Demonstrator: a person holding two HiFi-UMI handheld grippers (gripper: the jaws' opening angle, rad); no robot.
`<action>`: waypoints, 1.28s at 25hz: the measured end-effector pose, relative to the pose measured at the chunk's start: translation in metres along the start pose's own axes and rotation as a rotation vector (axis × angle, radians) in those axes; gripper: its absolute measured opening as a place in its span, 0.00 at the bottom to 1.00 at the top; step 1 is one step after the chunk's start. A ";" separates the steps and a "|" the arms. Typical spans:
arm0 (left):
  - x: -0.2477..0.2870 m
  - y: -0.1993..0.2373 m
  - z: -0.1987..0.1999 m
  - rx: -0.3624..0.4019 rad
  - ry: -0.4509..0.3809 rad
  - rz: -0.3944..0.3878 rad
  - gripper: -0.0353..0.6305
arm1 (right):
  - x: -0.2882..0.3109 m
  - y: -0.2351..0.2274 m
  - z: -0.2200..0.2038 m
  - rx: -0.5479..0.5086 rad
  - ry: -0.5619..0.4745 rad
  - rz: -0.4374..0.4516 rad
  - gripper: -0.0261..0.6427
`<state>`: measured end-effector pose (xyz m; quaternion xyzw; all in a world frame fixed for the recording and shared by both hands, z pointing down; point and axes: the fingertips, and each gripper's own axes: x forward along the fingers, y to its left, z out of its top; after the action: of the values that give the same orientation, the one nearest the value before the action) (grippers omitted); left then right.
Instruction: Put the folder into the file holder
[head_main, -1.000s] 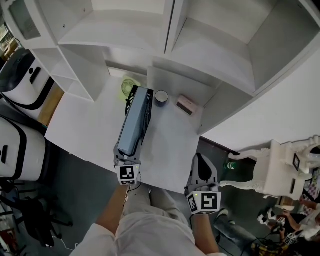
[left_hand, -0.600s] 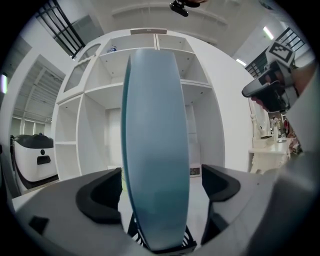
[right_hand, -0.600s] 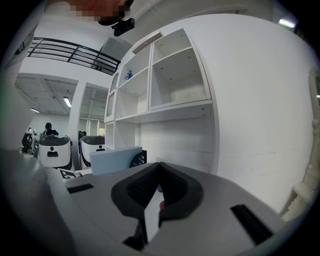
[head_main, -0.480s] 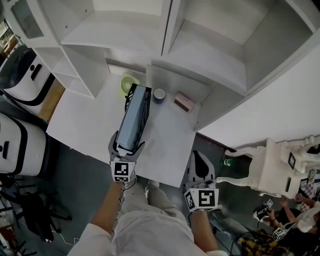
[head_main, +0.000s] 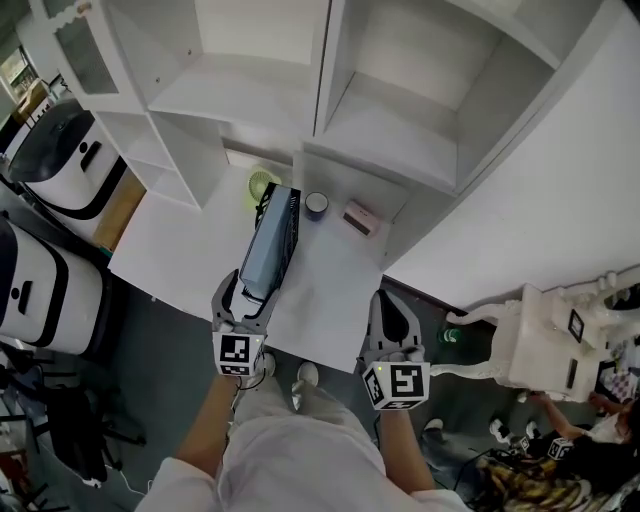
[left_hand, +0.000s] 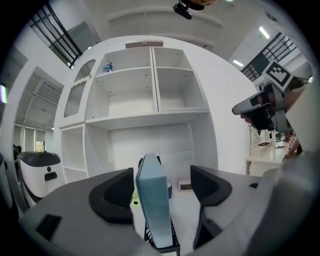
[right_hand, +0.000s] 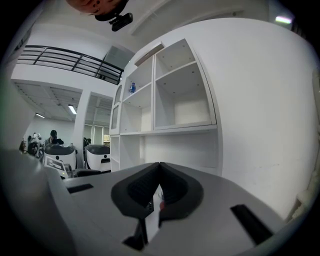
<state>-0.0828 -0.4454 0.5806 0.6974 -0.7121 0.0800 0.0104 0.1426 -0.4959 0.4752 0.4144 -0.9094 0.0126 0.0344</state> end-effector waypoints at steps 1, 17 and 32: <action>-0.007 -0.001 0.010 0.007 -0.011 0.014 0.56 | -0.001 0.001 0.003 0.001 -0.007 0.005 0.03; -0.134 0.012 0.109 0.032 -0.123 0.063 0.04 | -0.068 0.091 0.029 -0.041 -0.069 -0.097 0.03; -0.307 0.011 0.114 -0.088 -0.092 -0.164 0.04 | -0.220 0.247 0.043 -0.068 -0.035 -0.203 0.03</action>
<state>-0.0742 -0.1550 0.4286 0.7551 -0.6553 0.0154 0.0150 0.0977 -0.1705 0.4173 0.5032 -0.8630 -0.0292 0.0339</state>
